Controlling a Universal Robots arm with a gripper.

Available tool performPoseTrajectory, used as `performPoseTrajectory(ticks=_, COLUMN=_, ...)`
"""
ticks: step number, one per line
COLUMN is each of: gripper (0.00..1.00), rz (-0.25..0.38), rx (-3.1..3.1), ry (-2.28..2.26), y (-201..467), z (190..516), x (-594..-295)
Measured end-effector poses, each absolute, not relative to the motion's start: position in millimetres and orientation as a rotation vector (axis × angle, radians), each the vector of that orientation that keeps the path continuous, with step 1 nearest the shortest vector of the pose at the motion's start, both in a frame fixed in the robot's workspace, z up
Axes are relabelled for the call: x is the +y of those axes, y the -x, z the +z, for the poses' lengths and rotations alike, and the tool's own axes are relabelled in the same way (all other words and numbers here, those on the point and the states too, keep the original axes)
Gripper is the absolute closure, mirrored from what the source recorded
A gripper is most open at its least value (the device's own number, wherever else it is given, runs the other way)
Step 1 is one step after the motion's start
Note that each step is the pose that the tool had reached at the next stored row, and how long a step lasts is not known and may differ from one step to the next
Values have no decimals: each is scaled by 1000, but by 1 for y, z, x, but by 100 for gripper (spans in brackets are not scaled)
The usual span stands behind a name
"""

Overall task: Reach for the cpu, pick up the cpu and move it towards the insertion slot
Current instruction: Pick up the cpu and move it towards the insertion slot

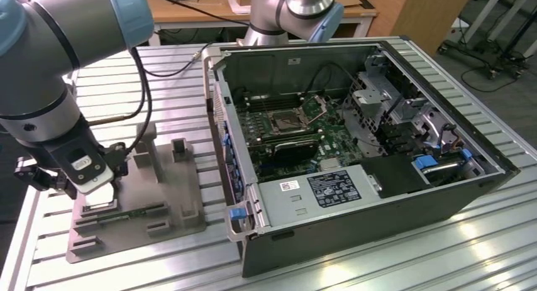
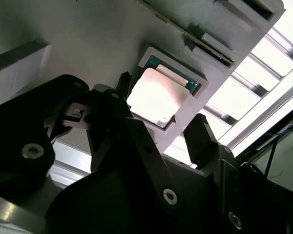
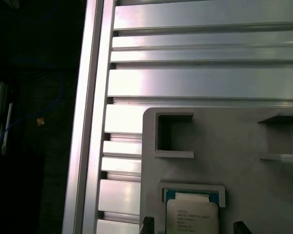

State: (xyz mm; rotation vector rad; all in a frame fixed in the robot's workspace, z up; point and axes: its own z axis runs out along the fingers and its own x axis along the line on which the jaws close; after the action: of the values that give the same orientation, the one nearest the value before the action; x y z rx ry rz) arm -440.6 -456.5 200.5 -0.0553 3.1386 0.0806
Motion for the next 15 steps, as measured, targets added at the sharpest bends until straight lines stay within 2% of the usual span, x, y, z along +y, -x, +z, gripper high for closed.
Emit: performPoseTrajectory(ticks=15, gripper=29, rz=81, rx=3139, ry=32, y=441, z=193, x=-456)
